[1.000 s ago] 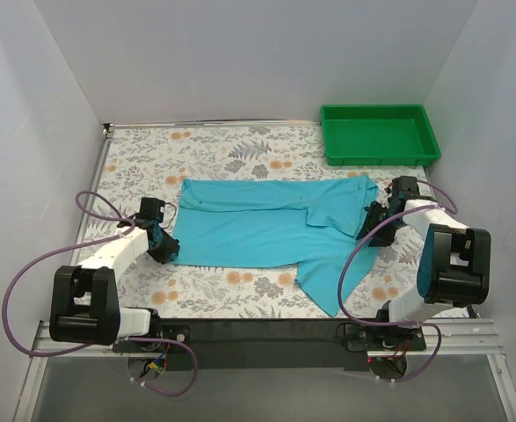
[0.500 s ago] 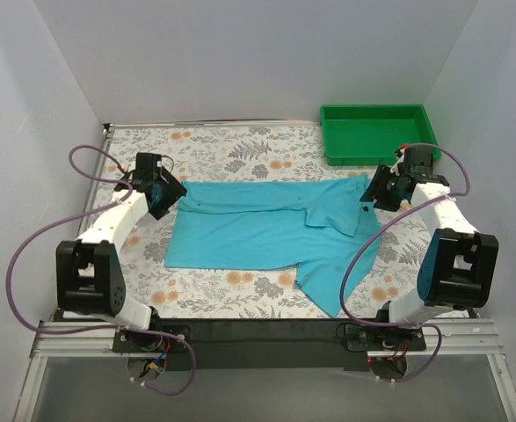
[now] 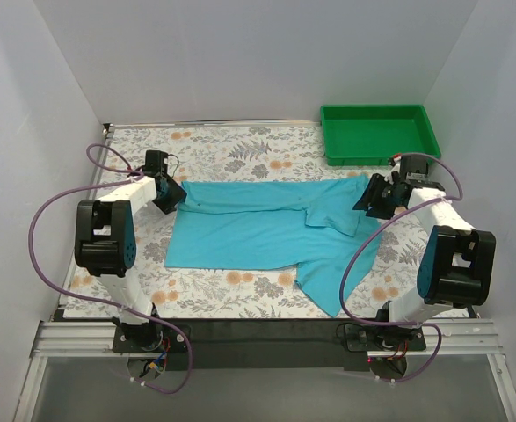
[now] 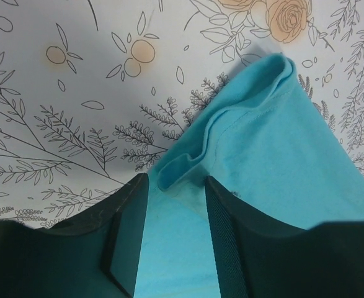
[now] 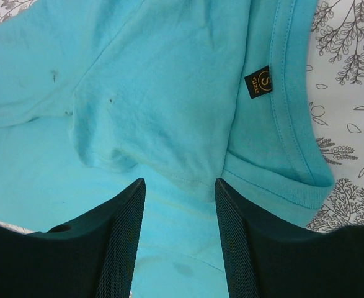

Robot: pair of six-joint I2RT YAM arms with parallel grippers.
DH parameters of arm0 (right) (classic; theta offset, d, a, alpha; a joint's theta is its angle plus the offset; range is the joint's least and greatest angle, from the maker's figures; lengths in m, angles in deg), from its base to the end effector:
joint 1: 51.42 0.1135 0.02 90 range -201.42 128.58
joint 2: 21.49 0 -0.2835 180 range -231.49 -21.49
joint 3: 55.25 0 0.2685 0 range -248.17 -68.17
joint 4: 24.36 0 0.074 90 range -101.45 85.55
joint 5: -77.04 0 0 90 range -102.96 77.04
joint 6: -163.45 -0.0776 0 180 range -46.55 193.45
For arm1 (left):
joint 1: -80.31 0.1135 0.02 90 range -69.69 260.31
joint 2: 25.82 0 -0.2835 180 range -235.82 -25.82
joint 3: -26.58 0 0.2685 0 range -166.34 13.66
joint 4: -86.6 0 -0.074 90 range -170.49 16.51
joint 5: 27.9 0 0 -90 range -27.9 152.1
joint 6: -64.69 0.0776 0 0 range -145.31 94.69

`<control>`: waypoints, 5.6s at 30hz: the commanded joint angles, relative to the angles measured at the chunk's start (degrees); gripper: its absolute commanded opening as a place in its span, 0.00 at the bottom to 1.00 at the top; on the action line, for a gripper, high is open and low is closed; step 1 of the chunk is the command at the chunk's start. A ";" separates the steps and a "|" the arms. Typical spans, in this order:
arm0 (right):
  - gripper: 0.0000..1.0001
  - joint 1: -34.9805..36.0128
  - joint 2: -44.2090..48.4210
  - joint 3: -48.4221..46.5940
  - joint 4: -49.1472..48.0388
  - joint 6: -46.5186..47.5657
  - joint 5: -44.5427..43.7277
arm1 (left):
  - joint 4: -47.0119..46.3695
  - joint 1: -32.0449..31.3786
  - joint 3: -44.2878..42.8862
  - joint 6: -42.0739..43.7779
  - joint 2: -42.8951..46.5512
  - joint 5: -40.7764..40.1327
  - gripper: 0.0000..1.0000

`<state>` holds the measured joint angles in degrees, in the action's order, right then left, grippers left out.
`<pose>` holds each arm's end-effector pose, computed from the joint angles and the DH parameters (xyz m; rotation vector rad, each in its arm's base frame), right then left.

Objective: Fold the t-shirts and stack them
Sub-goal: Fold the tshirt

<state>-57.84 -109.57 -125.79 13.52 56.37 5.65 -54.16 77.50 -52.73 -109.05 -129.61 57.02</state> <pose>0.3508 -0.0146 0.1944 0.3888 2.5026 0.4858 0.3988 -0.0127 0.1419 -1.7912 2.0563 -0.3483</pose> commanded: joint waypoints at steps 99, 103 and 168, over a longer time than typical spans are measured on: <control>0.52 -2.46 3.33 -1.03 6.83 3.98 -11.30 | 13.21 1.31 5.11 6.15 21.93 -3.35 0.75; 0.52 -2.29 12.46 6.19 10.44 4.16 -14.56 | 17.35 1.31 14.07 2.81 29.33 -3.71 0.75; 0.01 0.61 16.09 17.92 15.01 2.58 -17.20 | 22.18 -2.82 20.70 -3.18 29.34 -7.93 0.00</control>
<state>-57.33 -94.75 -104.52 24.78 58.40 -9.47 -34.21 73.91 -28.64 -111.57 -102.55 51.03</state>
